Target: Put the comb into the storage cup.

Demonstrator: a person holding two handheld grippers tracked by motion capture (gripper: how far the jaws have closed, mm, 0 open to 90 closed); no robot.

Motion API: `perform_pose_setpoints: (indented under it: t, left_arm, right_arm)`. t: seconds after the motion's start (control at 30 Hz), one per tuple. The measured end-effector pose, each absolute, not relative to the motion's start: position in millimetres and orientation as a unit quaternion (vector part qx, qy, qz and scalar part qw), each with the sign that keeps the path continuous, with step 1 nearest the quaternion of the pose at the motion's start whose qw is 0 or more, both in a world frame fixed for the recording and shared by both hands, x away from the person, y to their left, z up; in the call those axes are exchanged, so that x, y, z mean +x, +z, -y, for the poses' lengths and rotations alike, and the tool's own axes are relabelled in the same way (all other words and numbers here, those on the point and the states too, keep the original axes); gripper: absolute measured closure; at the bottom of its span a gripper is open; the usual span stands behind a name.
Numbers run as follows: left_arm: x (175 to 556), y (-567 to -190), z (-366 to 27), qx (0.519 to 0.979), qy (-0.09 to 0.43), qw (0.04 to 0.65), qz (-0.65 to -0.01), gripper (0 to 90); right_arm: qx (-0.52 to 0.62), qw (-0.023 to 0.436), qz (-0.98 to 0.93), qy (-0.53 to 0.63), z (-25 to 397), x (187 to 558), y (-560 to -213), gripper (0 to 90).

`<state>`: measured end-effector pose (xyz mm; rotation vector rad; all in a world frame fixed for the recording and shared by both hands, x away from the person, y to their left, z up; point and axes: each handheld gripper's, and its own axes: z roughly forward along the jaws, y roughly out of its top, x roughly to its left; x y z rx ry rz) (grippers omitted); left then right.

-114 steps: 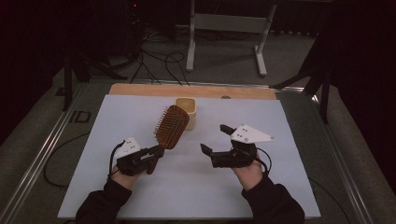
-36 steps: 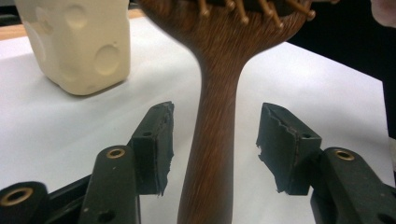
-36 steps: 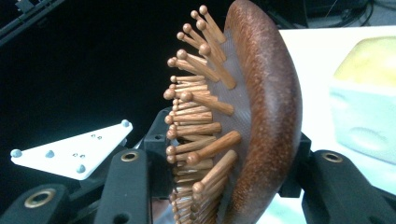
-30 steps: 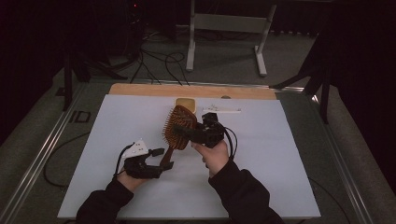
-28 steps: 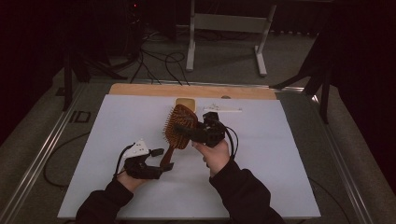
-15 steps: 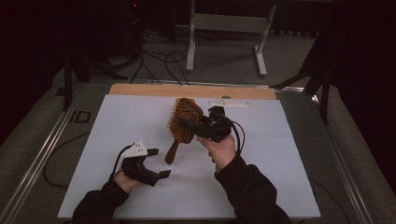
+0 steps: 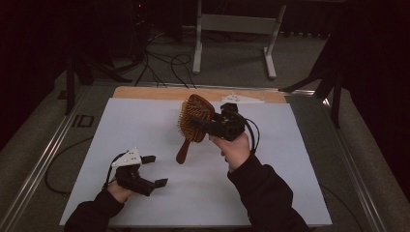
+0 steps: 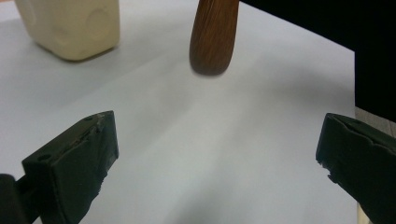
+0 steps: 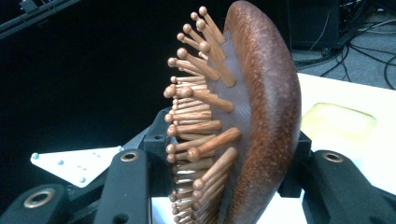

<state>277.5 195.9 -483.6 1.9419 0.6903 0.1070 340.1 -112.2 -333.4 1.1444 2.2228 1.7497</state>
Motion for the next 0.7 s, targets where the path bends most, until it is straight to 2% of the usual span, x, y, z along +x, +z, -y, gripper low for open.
perform_pose_setpoints:
  t: [0.33, 0.7]
  left_arm:
    - [268, -488, -212, 0.814, 0.077, 0.501, -0.284, 0.0]
    - [263, -496, -228, 0.812, 0.088, 0.493, -0.300, 0.0]
  right_arm:
    - [0.374, 0.053, -0.724, 0.577, 120, 343, -323, 51.6]
    - [0.376, 0.063, -0.722, 0.577, 127, 351, -313, 51.6]
